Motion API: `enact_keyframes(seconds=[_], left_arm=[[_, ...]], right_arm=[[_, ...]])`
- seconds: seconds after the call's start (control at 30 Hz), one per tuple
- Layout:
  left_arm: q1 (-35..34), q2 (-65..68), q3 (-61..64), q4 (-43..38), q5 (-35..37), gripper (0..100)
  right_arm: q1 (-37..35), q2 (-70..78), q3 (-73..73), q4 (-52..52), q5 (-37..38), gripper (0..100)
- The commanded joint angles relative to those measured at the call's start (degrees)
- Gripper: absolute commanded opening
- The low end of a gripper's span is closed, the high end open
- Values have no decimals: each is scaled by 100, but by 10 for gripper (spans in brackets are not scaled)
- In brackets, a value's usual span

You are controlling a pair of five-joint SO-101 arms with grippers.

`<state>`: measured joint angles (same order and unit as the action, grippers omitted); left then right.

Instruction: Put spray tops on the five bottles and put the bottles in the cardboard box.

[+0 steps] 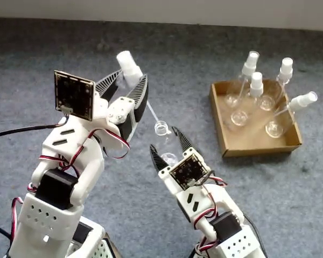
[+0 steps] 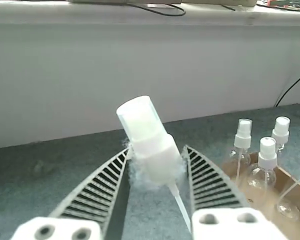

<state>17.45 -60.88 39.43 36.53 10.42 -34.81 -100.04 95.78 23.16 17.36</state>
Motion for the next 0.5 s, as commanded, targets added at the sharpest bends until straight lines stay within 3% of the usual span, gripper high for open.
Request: enact_keyframes(seconds=[0.0, 0.47], left_arm=[[462, -119, -4, 26, -18, 10], [532, -145, 1332, -9, -642, 10]], right_arm=[[-57, -40, 804, -119, 62, 84], [-40, -31, 804, -119, 70, 84]])
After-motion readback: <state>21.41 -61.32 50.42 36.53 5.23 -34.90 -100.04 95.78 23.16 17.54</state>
